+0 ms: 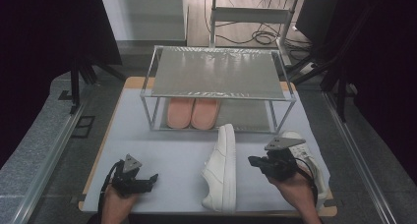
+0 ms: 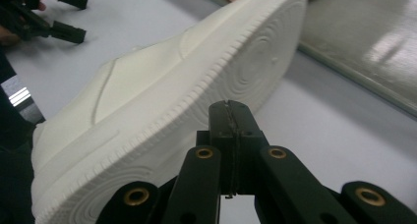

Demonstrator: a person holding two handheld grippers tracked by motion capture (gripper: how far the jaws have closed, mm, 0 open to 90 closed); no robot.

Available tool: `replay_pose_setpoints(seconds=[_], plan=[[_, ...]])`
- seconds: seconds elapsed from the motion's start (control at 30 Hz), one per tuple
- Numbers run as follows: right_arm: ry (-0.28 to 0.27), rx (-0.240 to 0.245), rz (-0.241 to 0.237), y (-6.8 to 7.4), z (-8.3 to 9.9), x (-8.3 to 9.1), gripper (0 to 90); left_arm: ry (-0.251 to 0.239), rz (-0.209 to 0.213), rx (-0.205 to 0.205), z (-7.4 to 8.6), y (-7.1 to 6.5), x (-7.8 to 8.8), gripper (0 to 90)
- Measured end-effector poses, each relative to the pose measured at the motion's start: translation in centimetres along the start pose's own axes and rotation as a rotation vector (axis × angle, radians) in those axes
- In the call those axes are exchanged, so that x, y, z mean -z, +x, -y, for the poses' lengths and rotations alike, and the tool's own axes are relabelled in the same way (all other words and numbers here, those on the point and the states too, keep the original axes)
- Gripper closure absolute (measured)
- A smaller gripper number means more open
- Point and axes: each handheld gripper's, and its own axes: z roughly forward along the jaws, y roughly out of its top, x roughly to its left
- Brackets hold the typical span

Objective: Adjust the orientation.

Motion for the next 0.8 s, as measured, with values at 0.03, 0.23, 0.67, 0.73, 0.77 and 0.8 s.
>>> replay_pose_setpoints(seconds=[0.03,0.23,0.67,0.73,0.77,0.8], plan=[[0.001,0.002,-0.005,0.2,-0.1,-0.2,89.7,0.000,0.000,0.000,0.0,0.0,0.0,12.5],[0.011,0.035,-0.047,1.6,-0.6,-2.1,89.7,-0.001,-0.001,0.000,0.0,0.0,0.0,12.6],[0.032,0.083,-0.063,3.2,-1.3,-4.2,89.7,-0.002,-0.001,-0.001,0.0,0.0,0.0,12.7],[0.032,0.079,-0.065,3.2,-1.2,-4.4,89.8,-0.002,-0.001,-0.001,0.0,0.0,0.0,12.7],[0.030,0.076,-0.066,3.2,-1.1,-4.3,89.8,-0.002,-0.001,-0.001,0.0,0.0,0.0,12.7],[0.033,0.071,-0.063,3.2,-1.1,-4.3,89.8,-0.002,-0.001,-0.001,0.0,0.0,0.0,12.7]])
